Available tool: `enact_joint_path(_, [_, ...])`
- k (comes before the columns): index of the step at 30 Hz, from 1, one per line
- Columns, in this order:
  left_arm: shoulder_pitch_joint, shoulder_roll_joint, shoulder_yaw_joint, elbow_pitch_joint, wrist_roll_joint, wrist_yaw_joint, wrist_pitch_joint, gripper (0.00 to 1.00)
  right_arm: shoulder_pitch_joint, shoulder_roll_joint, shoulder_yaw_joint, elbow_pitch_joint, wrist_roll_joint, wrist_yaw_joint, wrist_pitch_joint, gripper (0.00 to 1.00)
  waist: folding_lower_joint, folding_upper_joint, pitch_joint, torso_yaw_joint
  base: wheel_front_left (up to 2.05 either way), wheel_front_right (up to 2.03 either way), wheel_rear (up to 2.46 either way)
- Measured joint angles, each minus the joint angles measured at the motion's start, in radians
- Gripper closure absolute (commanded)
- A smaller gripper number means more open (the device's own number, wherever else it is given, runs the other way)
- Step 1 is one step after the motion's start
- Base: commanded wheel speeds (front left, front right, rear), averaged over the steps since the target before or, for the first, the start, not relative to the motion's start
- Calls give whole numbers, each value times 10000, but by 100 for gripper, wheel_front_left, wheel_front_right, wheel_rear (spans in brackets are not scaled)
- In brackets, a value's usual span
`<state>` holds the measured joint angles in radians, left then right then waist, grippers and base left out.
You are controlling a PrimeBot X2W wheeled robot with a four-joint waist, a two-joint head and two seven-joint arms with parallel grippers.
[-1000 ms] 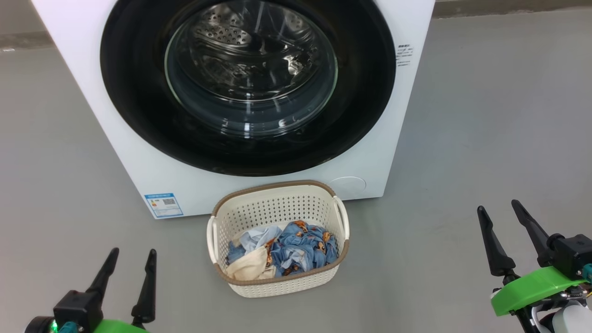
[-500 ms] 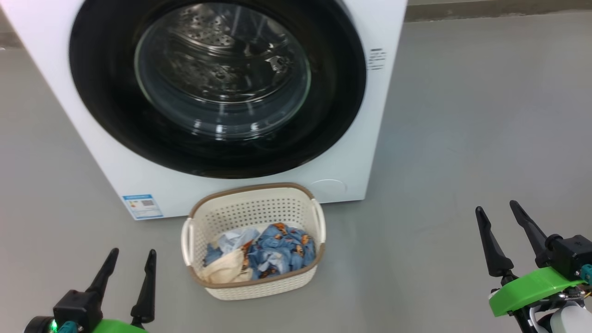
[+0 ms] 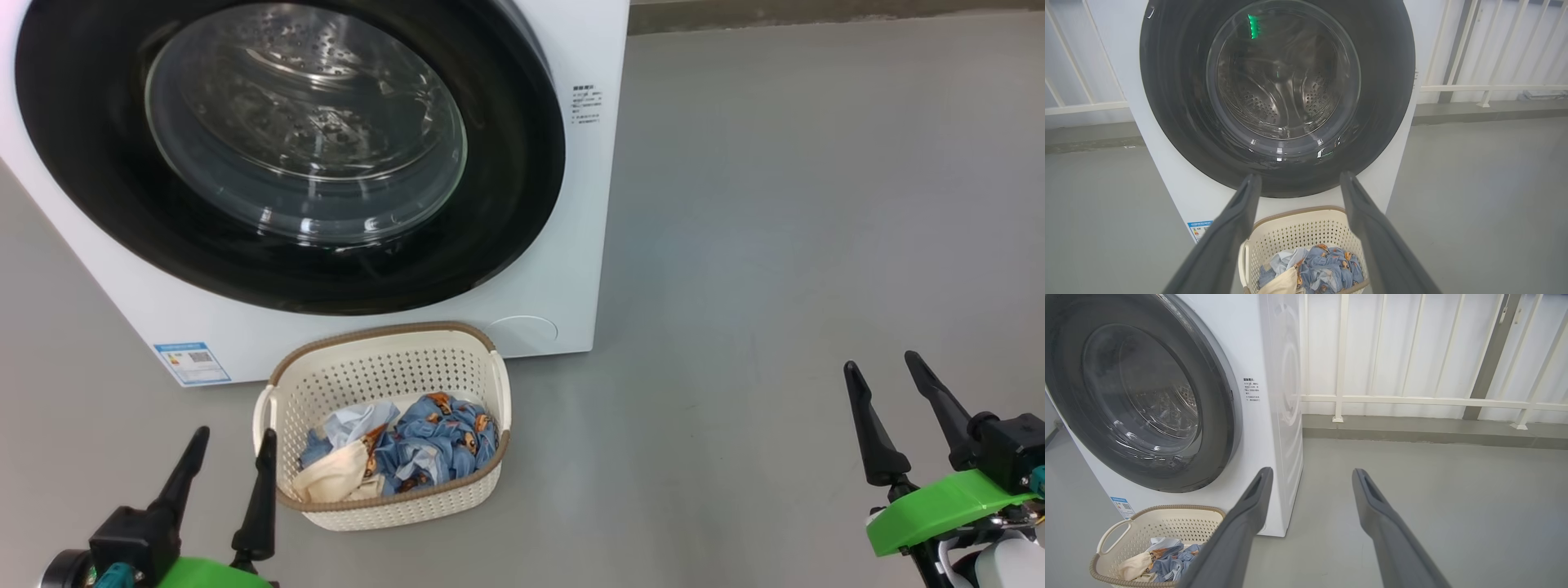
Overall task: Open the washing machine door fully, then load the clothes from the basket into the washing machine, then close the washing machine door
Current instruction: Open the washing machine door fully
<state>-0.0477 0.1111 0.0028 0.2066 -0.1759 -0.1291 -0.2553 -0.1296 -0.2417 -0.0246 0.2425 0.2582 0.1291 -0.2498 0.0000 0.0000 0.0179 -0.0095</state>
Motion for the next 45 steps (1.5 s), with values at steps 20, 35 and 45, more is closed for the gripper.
enact_joint_path(20, [12, 2, -8, -159, 199, 0, 0, 0, -1, 13, 4, -50, 0, 0, 0, 0, 0, 0, 40, 33, 1, 1, -1])
enact_joint_path(35, [13, -23, 44, -267, 199, 0, 0, 0, -2, 8, 10, -38, 0, 0, 0, 0, 0, 0, 117, 49, 0, 0, 0])
enact_joint_path(45, [44, -130, 169, -414, 224, 0, 0, 0, -228, -29, -17, 27, 2, 0, 0, 0, 0, 0, 142, 135, 0, 0, 0])
